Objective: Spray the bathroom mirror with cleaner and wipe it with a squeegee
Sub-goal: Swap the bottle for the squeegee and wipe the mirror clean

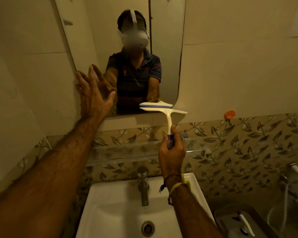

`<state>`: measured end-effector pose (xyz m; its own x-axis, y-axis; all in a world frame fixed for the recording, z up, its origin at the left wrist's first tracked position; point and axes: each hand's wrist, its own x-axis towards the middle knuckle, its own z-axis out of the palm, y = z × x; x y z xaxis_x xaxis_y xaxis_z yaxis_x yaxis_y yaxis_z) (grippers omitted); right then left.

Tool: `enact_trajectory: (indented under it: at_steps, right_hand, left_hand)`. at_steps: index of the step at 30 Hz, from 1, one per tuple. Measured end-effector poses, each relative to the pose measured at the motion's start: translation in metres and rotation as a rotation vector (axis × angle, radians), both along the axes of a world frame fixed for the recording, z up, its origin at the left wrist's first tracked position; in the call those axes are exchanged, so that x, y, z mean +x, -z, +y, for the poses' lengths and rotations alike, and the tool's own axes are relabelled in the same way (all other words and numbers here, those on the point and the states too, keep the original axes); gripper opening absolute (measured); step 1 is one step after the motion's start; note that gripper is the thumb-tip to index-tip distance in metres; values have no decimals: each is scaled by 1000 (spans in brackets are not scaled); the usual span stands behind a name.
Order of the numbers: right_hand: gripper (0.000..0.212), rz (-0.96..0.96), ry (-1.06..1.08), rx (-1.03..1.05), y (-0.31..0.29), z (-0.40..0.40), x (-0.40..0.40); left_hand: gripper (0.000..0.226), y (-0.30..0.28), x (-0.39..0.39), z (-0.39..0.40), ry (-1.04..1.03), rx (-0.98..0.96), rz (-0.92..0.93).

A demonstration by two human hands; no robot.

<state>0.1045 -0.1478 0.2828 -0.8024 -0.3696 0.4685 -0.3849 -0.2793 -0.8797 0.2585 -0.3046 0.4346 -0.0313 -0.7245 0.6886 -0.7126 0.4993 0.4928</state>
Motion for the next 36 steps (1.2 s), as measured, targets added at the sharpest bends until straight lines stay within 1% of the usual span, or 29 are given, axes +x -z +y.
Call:
enact_trajectory:
  at_steps: [3, 5, 7, 11, 14, 16, 18, 20, 23, 26, 29, 32, 36]
  right_hand:
    - [42, -49, -10, 30, 5, 3, 3]
    - [41, -132, -36, 21, 9, 8, 9]
    - [40, -182, -47, -66, 8, 13, 19]
    - [40, -170, -24, -225, -28, 9, 41]
    - [37, -293, 48, -278, -51, -8, 46]
    - [36, -406, 78, -278, -55, -18, 52]
    - [34, -473, 111, -256, -54, -24, 63]
    - [34, -488, 131, -260, -52, -28, 75]
    - [35, -500, 177, -259, -54, -34, 82]
    - [34, -517, 231, -257, -56, -41, 89]
    - [30, -548, 211, -253, -58, -48, 106]
    - [29, -585, 199, -260, -57, -54, 125]
    - [29, -659, 174, -275, -66, -61, 146]
  left_hand:
    - [104, 3, 7, 0, 51, -32, 12]
    - [102, 4, 12, 0, 55, -42, 11]
    - [101, 6, 16, -1, 56, -49, 2]
    - [99, 8, 24, -7, 49, -53, -21]
    - [97, 3, 29, -8, 45, -64, -20]
    - [95, -5, 35, -10, 36, -84, -19]
    - [94, -15, 45, -16, 47, -78, -1]
    - [94, -23, 55, -22, 90, -27, 9]
    - [94, -27, 66, -23, 98, 45, -74]
    - [94, -31, 71, -18, 113, 8, -83]
    - [95, -31, 68, -11, 167, -52, -31]
    - [93, -24, 65, -10, 212, -57, 49]
    - [95, -27, 75, -19, 268, -54, 52]
